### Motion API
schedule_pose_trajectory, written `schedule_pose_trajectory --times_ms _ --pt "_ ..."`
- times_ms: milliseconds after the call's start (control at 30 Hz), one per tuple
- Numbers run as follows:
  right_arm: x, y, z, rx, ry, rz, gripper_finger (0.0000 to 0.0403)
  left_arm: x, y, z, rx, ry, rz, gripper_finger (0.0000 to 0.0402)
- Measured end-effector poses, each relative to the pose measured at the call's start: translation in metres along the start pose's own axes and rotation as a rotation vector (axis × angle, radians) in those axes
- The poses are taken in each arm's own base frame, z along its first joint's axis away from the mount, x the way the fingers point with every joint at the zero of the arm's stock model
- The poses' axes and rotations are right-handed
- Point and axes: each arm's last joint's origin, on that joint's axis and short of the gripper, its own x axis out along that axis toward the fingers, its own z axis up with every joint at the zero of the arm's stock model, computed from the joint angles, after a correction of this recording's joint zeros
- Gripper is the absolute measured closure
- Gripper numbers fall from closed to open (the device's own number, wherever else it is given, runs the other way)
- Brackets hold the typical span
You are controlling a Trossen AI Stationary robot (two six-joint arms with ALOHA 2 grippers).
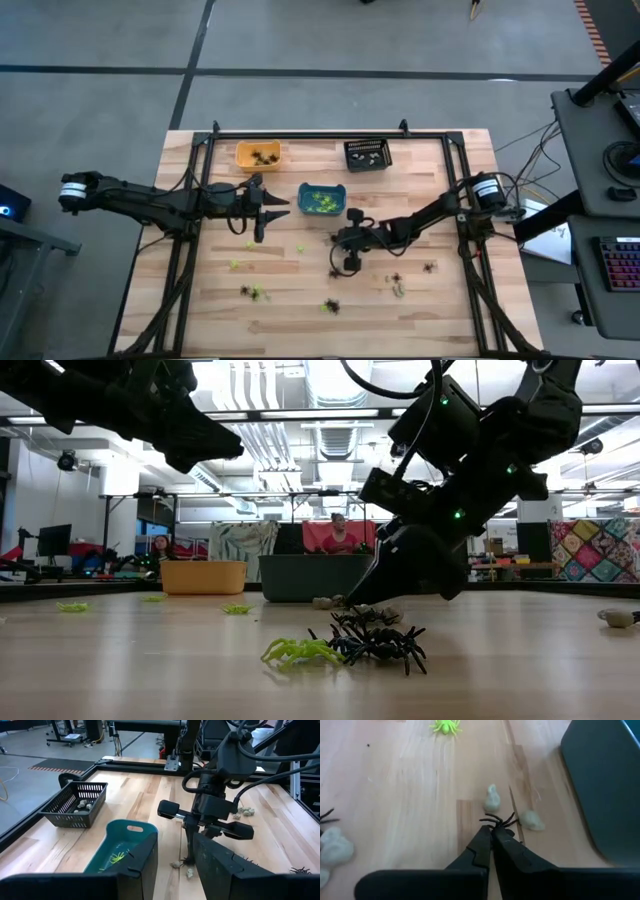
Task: Sort Halloween decoration
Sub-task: Put the black spider toy into the yellow bin
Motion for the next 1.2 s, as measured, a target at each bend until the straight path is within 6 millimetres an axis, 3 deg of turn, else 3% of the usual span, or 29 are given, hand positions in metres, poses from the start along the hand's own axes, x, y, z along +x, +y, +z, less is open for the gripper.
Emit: schedule_pose_trajectory --times_ms 167,300,567,933,1200 --pt "-0.016 -0.003 0.016 0.021 -0.054 0.06 0.0394 -0.001 0.0 0.003 -0.012 -0.012 -0.001 0.0293" --pt "-0.032 -0.01 0.035 0.093 -0.141 0.129 0.0394 -0.006 -0.001 0.022 -0.006 -0.08 -0.005 0.0293" --pt "-0.047 -0.036 0.074 0.139 -0.284 0.099 0.0394 -0.031 0.0 0.048 0.058 -0.207 -0.005 0.0293" --pt "-0.033 -0.066 0.112 0.133 -0.368 0.142 0.0394 -0.062 0.004 0.05 0.048 -0.259 -0.004 0.0293" --pt "-0.031 -0.069 0.132 0.106 -0.417 0.175 0.0394 -0.055 0.004 0.029 0.029 -0.103 -0.013 0.0293"
